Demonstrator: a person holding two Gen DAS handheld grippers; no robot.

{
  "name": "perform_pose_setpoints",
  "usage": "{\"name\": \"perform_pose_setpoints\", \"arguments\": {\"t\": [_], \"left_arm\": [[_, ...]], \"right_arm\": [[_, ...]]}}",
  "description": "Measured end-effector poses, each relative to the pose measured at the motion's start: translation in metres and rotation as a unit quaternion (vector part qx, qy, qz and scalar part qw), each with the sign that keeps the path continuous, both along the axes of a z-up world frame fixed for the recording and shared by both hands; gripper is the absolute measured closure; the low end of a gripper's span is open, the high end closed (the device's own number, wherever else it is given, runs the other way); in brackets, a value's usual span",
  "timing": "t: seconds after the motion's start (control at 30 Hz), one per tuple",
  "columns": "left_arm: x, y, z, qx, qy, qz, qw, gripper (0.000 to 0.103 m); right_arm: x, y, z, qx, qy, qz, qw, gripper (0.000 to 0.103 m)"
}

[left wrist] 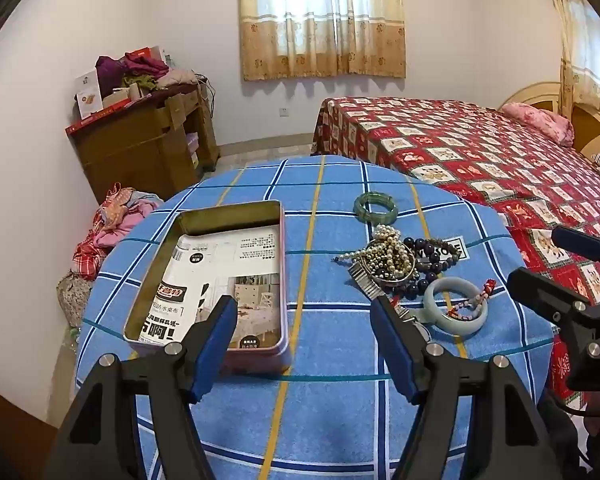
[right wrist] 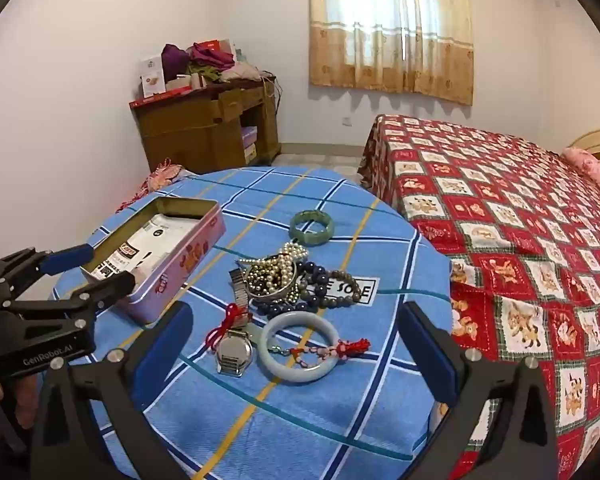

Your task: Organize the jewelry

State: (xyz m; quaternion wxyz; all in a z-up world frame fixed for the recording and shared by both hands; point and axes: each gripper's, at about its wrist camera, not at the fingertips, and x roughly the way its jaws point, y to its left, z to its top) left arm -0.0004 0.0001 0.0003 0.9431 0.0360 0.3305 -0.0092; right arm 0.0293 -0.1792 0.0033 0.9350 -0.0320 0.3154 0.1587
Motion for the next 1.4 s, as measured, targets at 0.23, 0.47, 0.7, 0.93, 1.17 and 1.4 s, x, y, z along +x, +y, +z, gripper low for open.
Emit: {"name": "perform_pose_setpoints", "arguments": {"t": [0.23,0.47,0.7,0.93,1.17,1.4], "left_arm": [[-0.0018,-0.0023,-0.002,-0.001,0.006,-0.001,1.0,0.034],[-0.0007,-0.0011,-0.0016,-0.001,0.006,-0.003,1.0,0.034],[-0.0009,0.0007,-0.0048,0.0,0.009,-0.002,1.0,0.034],[-0.0011,0.0015,-0.005,0.001,0.01,-0.002,1.0,0.034],[-0.001,0.0036,-0.0056,0.001,0.011,-0.001,0.9999,0.034],[-0.0007,0.0062,-0.0061,0.001,0.011,0.002,0.9999,0.034]], "right_arm": [[0.0053,0.001,-0.0016,-0.005,0.007,0.003,1.0,0.0],[0.0032,0.0021,-0.0077,0.002,-0.003,0.002,1.0,0.0],[-0.0019,0.0024,0.0001,0.004,-0.002,0.005,1.0,0.0],[-0.0017,0.0045,-0.0019,0.004,0.0,0.006,1.0,0.0],[-0.0016,0.0052,-0.0032,0.007,0.001,0.005,1.0,0.0],[-0.0014,0.0052,-0.0031,0.006,0.005,0.007,1.0,0.0]]}}
